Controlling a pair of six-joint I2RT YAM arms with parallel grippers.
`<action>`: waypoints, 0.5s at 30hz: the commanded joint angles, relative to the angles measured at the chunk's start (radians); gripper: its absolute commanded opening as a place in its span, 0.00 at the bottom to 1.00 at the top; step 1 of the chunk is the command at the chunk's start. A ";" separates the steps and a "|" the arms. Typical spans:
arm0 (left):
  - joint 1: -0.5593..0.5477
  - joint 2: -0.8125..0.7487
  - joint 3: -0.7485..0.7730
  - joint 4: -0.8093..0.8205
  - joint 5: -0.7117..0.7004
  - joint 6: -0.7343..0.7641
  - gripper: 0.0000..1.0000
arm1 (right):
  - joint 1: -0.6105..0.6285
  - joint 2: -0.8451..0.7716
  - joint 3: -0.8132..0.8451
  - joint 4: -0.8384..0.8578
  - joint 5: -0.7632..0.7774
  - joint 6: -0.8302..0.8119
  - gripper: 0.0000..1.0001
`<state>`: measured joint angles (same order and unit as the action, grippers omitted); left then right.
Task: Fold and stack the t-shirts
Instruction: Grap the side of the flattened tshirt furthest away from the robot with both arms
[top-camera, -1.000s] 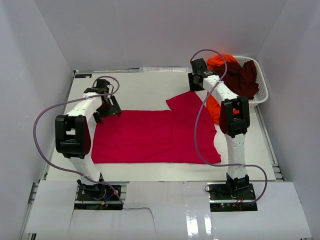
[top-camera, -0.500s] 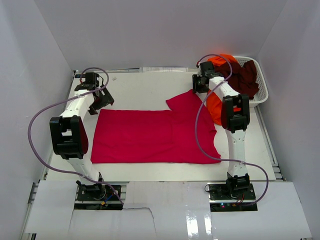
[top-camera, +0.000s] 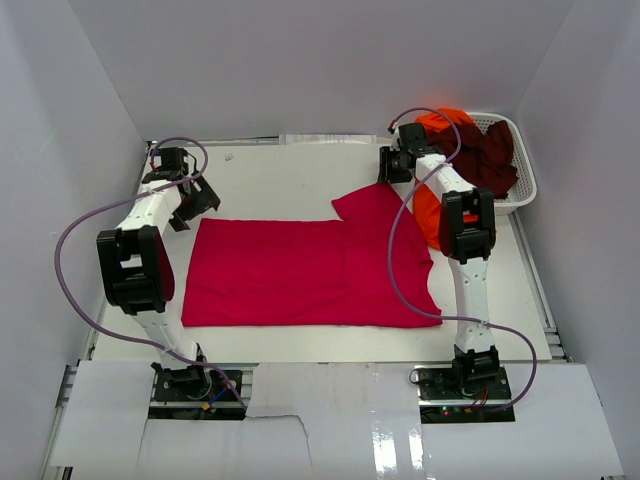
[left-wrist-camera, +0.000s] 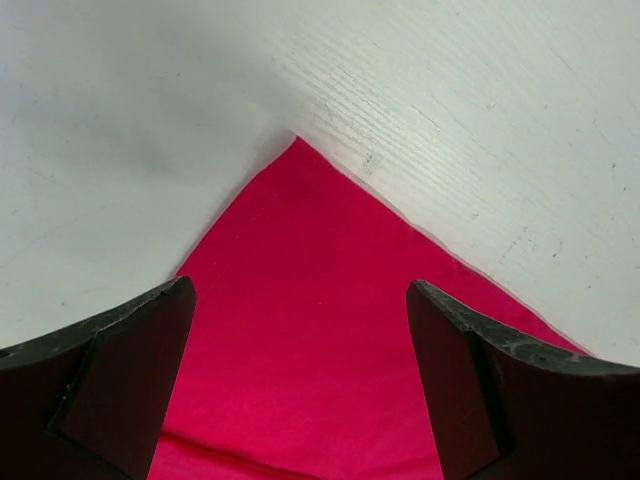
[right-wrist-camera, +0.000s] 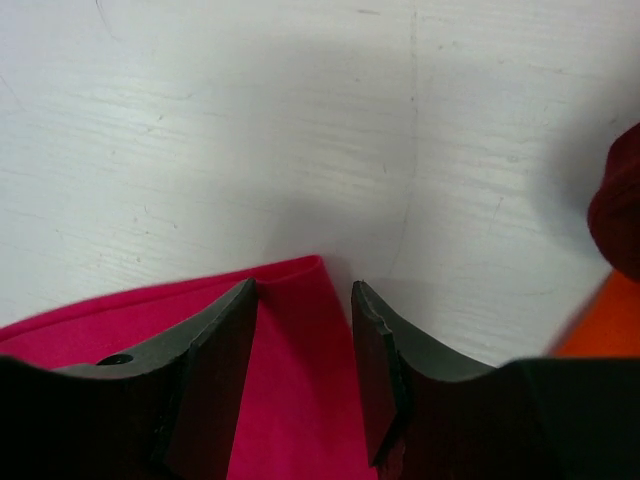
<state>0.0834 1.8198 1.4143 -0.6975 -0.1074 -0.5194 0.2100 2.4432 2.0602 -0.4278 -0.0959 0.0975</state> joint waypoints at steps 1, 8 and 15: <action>0.007 -0.002 0.003 0.026 0.020 0.009 0.98 | -0.009 0.034 0.051 0.027 -0.045 0.004 0.49; 0.009 0.038 0.070 0.016 0.031 -0.001 0.98 | -0.011 0.066 0.066 0.024 -0.064 0.002 0.36; 0.010 0.093 0.117 0.006 0.041 -0.004 0.98 | -0.009 0.043 0.034 0.023 -0.045 -0.016 0.08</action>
<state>0.0864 1.9087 1.4929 -0.6952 -0.0834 -0.5205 0.2020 2.4775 2.0968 -0.4030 -0.1383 0.0940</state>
